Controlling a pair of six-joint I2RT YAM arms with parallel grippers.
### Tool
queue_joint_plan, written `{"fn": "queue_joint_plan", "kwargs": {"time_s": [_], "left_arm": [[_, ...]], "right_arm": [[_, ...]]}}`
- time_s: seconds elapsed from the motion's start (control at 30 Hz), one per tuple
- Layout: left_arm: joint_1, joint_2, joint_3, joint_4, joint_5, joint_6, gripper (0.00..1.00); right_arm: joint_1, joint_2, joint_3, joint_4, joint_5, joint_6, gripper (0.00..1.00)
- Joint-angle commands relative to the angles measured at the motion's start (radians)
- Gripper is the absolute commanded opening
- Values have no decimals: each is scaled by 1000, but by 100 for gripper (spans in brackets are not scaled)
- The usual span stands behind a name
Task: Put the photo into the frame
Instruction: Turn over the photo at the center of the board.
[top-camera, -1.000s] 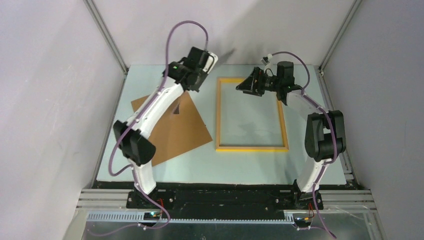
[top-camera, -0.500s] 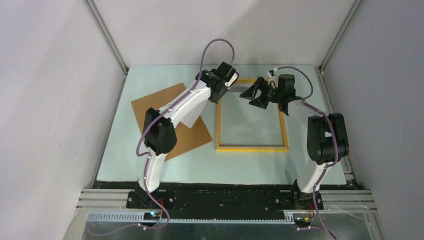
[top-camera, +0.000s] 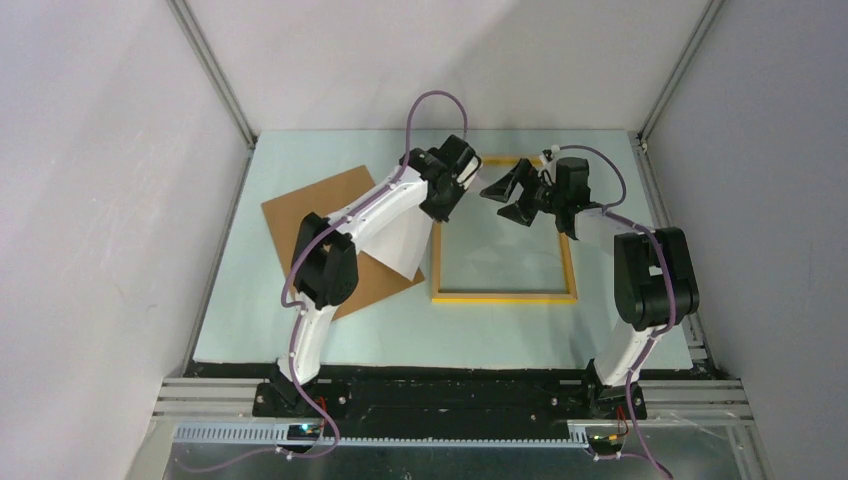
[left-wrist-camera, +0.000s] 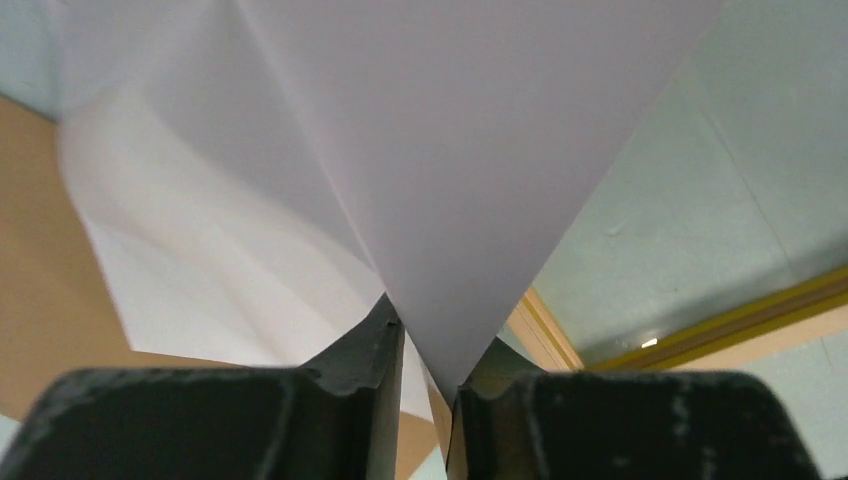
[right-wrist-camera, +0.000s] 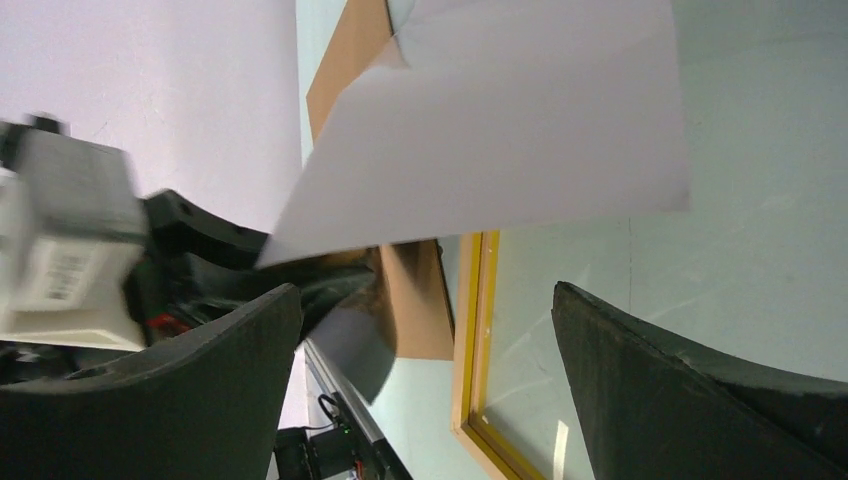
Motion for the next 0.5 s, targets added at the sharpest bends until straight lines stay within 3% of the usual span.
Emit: {"fn": "queue_joint_plan", "kwargs": {"time_s": [0.0, 0.23, 0.47], "left_arm": [[-4, -66, -88, -19, 97, -61, 24], [-19, -121, -180, -18, 155, -80, 35], [-39, -139, -188, -17, 160, -90, 53]], "right_arm": [[5, -51, -4, 64, 28, 35, 99], [50, -10, -4, 106, 42, 69, 99], [76, 49, -4, 122, 63, 77, 98]]}}
